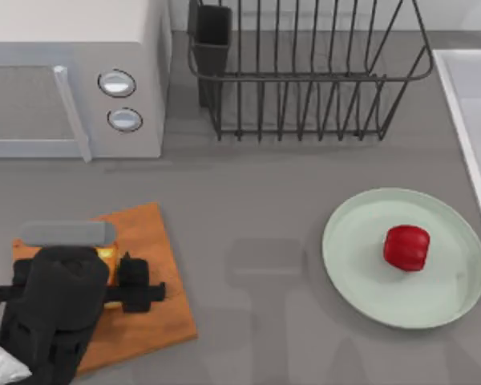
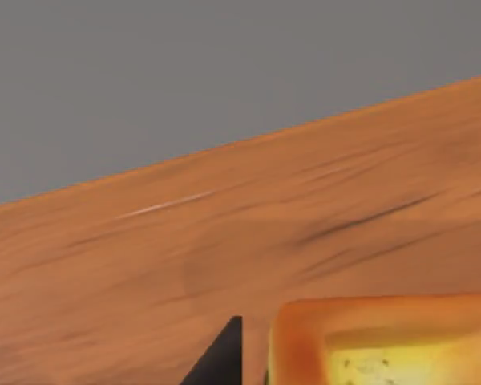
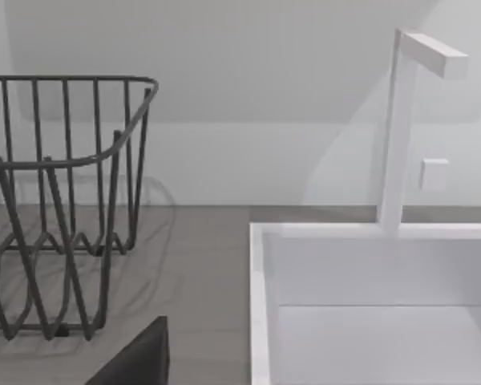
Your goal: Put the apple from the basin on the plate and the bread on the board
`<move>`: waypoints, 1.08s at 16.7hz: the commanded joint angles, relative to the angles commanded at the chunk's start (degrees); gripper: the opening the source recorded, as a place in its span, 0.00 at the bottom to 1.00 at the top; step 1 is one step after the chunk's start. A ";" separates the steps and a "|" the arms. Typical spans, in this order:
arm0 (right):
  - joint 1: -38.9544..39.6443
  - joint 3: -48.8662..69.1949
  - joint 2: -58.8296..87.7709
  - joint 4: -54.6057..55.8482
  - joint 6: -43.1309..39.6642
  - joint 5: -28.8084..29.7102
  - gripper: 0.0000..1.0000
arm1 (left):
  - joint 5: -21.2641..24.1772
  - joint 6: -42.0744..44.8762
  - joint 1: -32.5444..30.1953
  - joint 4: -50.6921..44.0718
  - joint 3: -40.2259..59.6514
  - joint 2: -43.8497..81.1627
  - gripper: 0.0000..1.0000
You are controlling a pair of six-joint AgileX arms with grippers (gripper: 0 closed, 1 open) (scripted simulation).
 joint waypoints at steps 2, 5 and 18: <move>0.00 0.00 0.00 0.00 0.00 0.00 1.00 | 0.00 0.00 0.00 0.00 0.00 0.00 1.00; 0.00 0.00 0.00 0.00 0.00 0.00 1.00 | 0.00 0.00 0.00 0.00 0.00 0.00 1.00; 0.00 0.00 0.00 0.00 0.00 0.00 1.00 | 3.23 2.24 4.36 -4.72 -0.98 -11.79 1.00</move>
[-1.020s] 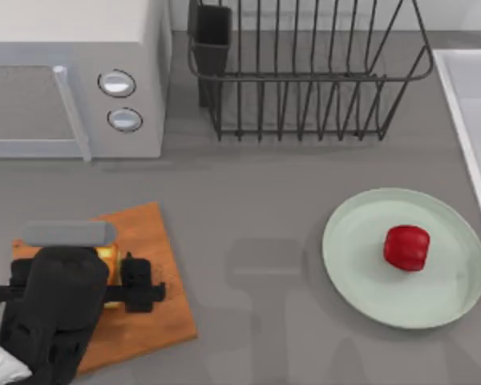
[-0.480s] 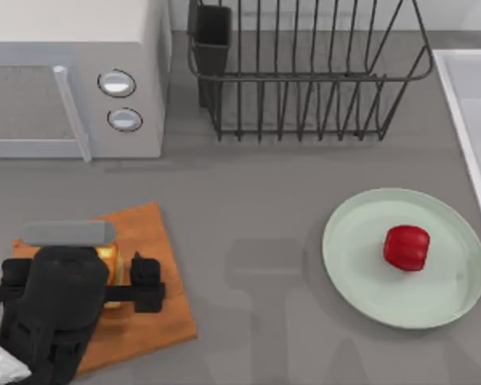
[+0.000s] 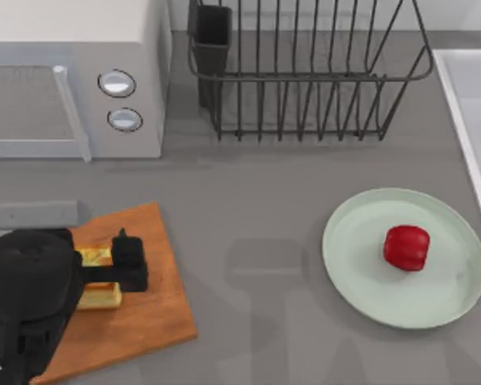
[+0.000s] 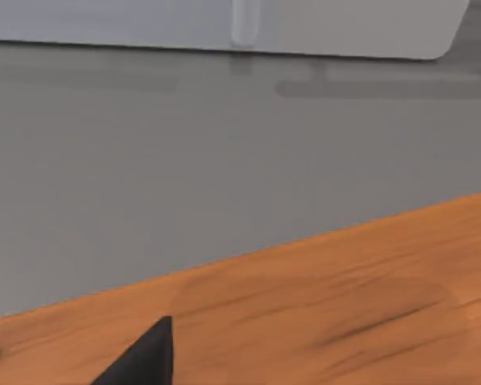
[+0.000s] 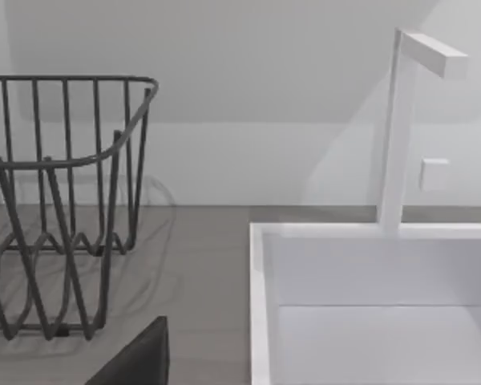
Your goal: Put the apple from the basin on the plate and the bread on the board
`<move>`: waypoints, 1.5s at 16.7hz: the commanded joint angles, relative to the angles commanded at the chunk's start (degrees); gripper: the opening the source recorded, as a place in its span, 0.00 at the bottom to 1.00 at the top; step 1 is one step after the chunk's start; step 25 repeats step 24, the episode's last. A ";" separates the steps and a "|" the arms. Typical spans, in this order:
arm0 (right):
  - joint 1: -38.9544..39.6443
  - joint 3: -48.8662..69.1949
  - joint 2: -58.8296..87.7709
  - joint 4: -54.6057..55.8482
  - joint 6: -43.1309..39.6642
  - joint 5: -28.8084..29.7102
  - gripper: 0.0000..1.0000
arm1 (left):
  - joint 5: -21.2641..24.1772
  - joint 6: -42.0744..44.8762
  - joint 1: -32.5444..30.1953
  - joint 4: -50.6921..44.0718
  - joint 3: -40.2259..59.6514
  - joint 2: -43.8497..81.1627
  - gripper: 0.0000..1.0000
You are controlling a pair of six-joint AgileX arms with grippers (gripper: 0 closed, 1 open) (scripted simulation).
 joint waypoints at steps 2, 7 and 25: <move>0.00 0.00 0.00 0.00 0.00 0.00 1.00 | 1.99 1.39 2.43 -2.98 -1.04 -6.29 1.00; 0.00 0.00 0.00 0.00 0.00 0.00 1.00 | 8.16 5.74 9.98 -12.02 -4.13 -25.78 1.00; 0.00 0.00 0.00 0.00 0.00 0.00 1.00 | 23.43 16.98 29.98 -34.05 -10.62 -76.61 1.00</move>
